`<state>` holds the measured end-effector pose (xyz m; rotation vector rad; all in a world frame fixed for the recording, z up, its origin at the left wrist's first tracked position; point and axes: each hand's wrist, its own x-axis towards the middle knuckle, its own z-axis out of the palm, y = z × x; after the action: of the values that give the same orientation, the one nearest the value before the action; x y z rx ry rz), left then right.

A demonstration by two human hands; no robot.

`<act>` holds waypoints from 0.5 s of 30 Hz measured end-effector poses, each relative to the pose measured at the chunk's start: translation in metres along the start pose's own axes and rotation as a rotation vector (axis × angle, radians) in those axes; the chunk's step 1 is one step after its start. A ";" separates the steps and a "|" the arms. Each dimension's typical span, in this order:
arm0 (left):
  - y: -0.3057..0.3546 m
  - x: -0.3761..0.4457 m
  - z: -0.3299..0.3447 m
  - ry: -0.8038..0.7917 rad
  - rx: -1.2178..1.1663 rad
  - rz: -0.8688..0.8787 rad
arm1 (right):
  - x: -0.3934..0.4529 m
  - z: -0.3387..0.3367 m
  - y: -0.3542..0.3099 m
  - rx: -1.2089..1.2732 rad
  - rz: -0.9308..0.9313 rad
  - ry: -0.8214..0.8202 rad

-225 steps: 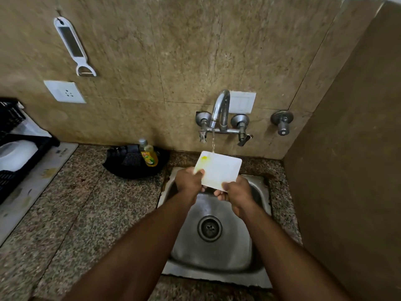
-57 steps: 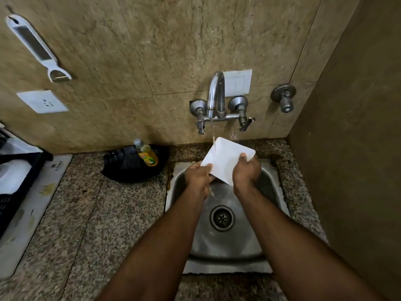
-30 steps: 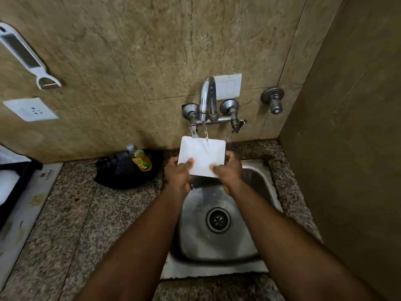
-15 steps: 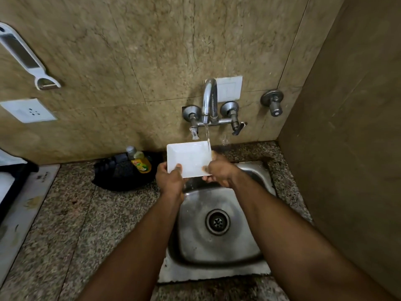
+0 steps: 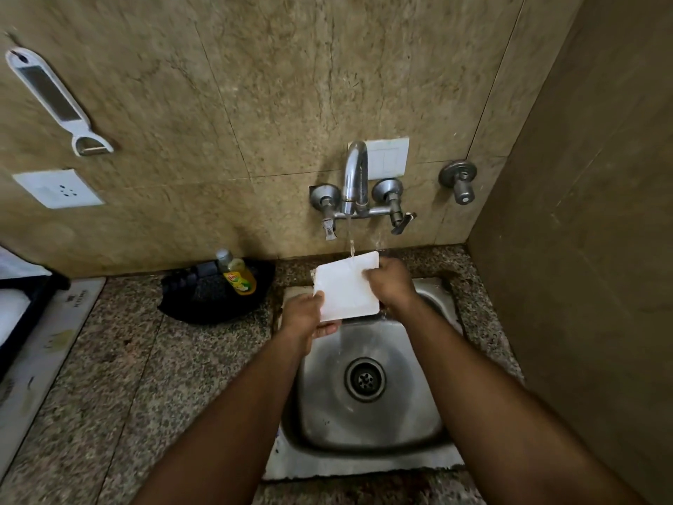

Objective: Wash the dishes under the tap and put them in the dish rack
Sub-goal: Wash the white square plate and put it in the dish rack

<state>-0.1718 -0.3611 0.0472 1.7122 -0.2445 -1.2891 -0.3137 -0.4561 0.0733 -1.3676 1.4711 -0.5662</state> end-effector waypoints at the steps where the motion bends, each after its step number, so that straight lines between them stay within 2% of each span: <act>1: 0.000 0.001 0.003 -0.017 0.040 -0.024 | -0.008 -0.004 -0.001 -0.095 -0.099 0.021; 3: 0.005 0.000 0.010 -0.093 0.044 -0.086 | -0.030 -0.013 -0.004 -0.379 -0.315 0.111; 5: 0.014 0.000 0.019 -0.189 -0.103 -0.153 | -0.049 -0.017 0.000 -0.673 -0.503 0.174; 8: 0.029 -0.004 0.035 -0.271 -0.389 -0.148 | -0.069 -0.016 0.010 -0.936 -0.653 0.086; 11: 0.033 -0.005 0.043 -0.227 -0.419 -0.087 | -0.079 -0.015 0.026 -1.016 -0.676 0.022; 15: 0.028 -0.005 0.043 -0.171 -0.316 -0.006 | -0.085 -0.013 0.040 -0.882 -0.612 -0.017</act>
<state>-0.1994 -0.3967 0.0714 1.3401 -0.1265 -1.3988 -0.3556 -0.3710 0.0734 -2.5480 1.3153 -0.2545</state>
